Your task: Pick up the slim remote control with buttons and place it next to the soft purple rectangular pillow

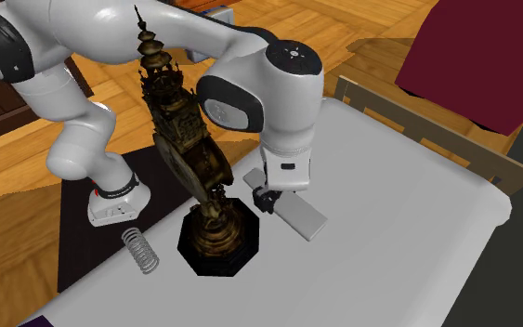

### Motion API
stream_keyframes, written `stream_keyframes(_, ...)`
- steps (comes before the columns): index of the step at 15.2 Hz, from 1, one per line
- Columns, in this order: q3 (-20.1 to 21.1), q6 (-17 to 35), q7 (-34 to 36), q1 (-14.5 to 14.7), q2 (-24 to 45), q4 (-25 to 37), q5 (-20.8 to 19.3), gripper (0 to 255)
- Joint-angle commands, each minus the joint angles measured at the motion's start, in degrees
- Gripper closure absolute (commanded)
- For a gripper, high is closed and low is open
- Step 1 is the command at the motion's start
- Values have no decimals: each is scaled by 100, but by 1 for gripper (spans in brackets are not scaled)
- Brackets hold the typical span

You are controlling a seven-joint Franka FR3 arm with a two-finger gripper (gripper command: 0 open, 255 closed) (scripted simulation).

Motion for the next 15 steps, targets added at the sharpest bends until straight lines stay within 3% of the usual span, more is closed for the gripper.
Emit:
stream_keyframes(1,-102,21,-213,-111,-104,-121,-30,255)
stream_keyframes(15,-1003,-48,-2147,-1110,95,90,128,255)
